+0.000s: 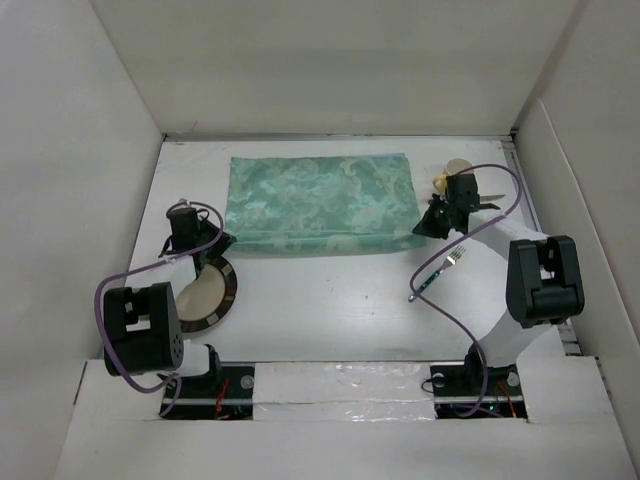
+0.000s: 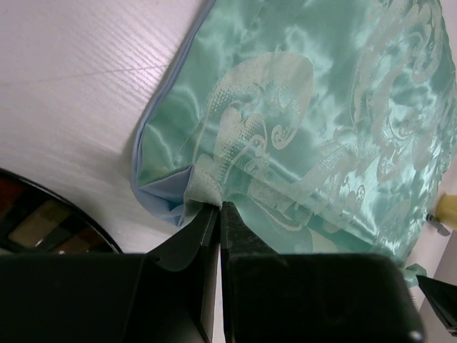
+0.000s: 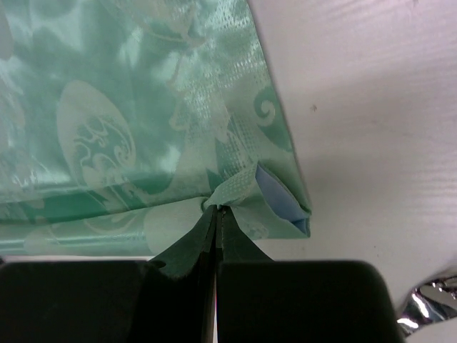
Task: Set the dinner table for one person
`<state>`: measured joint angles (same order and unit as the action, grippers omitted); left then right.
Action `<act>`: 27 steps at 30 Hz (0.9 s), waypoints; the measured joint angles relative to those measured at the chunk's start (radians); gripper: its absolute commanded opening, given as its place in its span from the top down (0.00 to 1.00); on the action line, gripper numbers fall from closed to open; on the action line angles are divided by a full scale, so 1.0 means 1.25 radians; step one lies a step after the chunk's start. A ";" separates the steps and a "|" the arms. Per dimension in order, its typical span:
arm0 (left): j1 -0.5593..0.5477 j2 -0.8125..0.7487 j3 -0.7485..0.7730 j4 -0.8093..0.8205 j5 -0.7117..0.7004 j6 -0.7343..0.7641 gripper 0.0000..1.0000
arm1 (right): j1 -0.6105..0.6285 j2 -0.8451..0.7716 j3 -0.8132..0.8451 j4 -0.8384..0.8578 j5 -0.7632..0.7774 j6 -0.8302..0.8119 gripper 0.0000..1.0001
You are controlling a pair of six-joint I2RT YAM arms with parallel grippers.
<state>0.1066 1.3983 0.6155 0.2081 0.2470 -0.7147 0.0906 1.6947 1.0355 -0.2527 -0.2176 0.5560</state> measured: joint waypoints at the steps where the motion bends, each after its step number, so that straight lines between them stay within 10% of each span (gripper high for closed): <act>1: 0.000 -0.007 -0.007 -0.002 0.000 0.000 1.00 | 0.000 -0.013 -0.014 -0.001 0.000 -0.002 1.00; 27: -0.018 -0.311 -0.120 -0.215 0.011 0.023 1.00 | -0.021 -0.305 -0.219 -0.082 0.010 -0.022 1.00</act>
<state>0.0841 1.0092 0.4656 -0.0608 0.2607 -0.6865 0.0639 1.3132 0.7624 -0.3557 -0.2050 0.5289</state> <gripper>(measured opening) 0.006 0.009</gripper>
